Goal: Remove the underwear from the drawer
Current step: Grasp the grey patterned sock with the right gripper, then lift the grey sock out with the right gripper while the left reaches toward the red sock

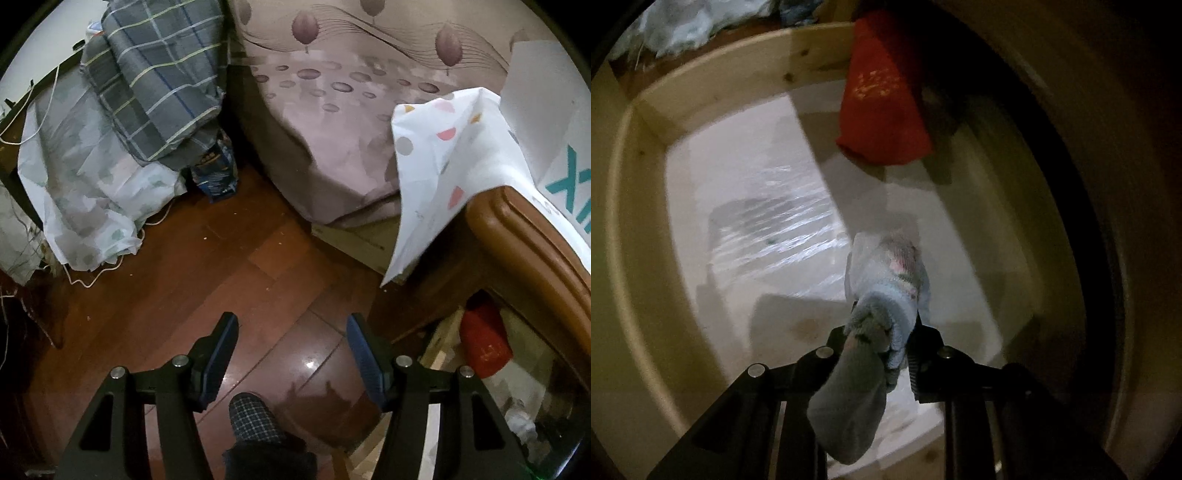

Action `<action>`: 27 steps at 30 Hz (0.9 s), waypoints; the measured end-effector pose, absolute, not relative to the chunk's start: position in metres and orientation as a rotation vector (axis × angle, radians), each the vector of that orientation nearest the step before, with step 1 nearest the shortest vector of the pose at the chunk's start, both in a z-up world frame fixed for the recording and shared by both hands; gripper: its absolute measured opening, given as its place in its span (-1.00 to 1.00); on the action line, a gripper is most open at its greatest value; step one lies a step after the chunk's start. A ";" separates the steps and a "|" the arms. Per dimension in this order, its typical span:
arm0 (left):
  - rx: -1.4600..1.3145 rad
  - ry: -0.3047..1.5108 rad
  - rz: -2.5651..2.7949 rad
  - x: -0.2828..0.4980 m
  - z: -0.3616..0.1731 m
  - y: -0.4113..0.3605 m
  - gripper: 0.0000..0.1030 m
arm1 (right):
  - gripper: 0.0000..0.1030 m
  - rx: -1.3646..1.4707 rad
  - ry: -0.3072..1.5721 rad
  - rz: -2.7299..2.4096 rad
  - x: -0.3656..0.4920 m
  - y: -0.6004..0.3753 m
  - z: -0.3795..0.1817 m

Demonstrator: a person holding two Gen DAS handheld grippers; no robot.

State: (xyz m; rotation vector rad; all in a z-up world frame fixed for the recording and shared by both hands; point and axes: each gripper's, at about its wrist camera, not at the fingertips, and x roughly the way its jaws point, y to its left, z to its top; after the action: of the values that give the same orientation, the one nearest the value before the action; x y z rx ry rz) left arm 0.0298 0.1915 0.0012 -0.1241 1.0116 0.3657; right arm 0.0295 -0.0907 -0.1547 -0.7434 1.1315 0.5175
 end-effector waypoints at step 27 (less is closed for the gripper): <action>-0.368 1.103 -0.155 0.027 -0.029 0.103 0.21 | -0.65 0.186 0.886 0.108 -0.056 -0.232 -0.059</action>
State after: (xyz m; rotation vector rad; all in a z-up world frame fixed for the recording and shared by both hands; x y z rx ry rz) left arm 0.0268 0.1030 -0.0293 -0.3678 1.1026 -0.1552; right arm -0.0558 -0.2323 -0.0586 0.1856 0.8865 0.1075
